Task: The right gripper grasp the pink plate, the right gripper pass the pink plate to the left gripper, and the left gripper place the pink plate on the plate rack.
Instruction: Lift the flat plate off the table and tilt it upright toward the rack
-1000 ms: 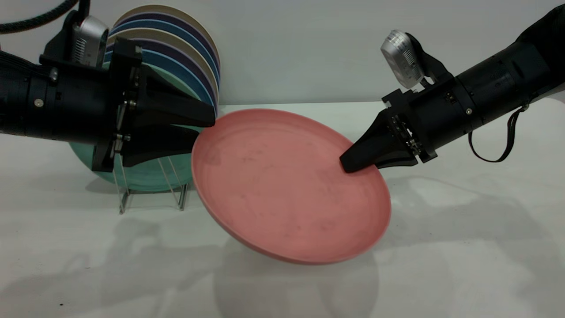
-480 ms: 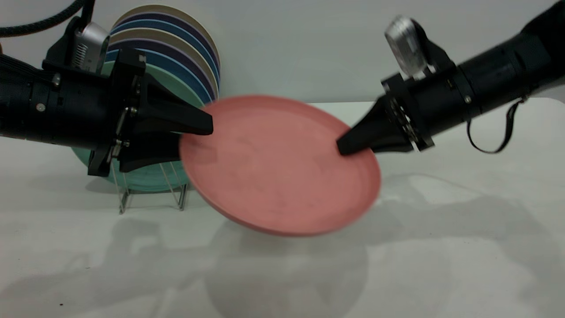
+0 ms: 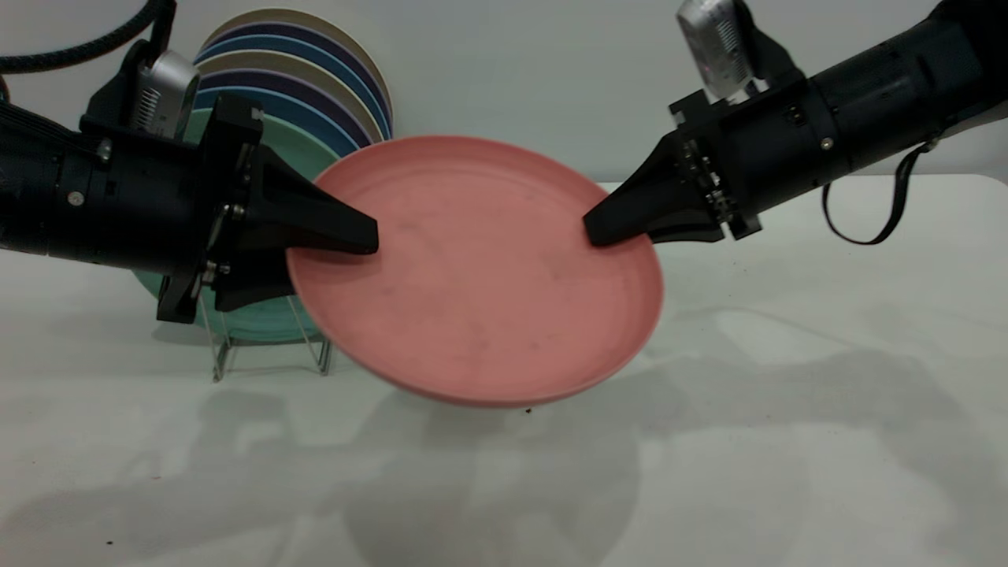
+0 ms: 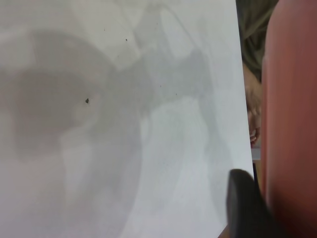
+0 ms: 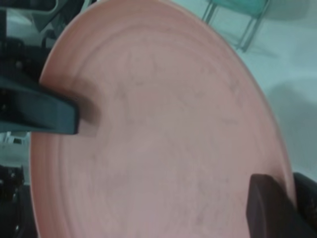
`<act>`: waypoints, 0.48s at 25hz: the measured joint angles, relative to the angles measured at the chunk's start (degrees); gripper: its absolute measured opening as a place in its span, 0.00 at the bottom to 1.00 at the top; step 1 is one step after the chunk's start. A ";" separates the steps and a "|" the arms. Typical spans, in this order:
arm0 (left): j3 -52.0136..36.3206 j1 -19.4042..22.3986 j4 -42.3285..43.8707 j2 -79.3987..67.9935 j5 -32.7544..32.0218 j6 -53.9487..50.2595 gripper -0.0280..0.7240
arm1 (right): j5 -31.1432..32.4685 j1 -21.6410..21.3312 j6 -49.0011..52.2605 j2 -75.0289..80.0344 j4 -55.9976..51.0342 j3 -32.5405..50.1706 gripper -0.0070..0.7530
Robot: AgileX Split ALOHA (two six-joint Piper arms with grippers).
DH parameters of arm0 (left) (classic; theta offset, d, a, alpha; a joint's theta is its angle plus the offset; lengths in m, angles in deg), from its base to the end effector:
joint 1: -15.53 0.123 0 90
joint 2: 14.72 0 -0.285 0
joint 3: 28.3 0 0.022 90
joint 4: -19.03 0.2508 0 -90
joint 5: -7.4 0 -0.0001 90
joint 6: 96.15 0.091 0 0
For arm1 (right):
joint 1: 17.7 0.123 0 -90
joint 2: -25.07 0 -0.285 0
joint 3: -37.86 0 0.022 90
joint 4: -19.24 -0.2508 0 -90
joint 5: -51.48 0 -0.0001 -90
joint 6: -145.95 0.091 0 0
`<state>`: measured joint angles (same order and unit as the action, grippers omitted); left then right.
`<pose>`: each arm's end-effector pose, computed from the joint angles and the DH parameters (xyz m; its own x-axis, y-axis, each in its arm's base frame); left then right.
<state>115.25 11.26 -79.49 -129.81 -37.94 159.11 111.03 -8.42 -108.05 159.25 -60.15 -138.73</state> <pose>0.2930 -0.0861 0.1195 -0.9251 -0.2520 -0.2840 0.0652 0.6315 -0.7727 0.3867 0.1414 0.1133 -0.8590 -0.1806 -0.4791 -0.5049 0.4541 0.7341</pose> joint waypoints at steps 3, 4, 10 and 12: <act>0.00 0.06 0.48 0.00 1.29 -0.19 0.23 | -0.16 1.02 -0.81 0.00 -0.41 0.00 0.06; 0.00 0.06 0.65 -0.14 1.96 -0.19 0.21 | -0.16 1.14 -1.16 0.00 -0.59 0.00 0.06; 0.00 0.06 0.73 -0.15 2.35 -0.19 0.20 | 0.13 1.13 -1.56 0.00 -0.95 0.00 0.10; 0.00 0.06 0.73 -0.19 2.18 -0.19 0.19 | 0.86 1.25 -1.56 0.00 -1.21 0.00 0.14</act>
<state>115.25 11.32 -78.76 -130.00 -35.75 158.92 111.89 -7.17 -109.62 159.25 -61.36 -138.73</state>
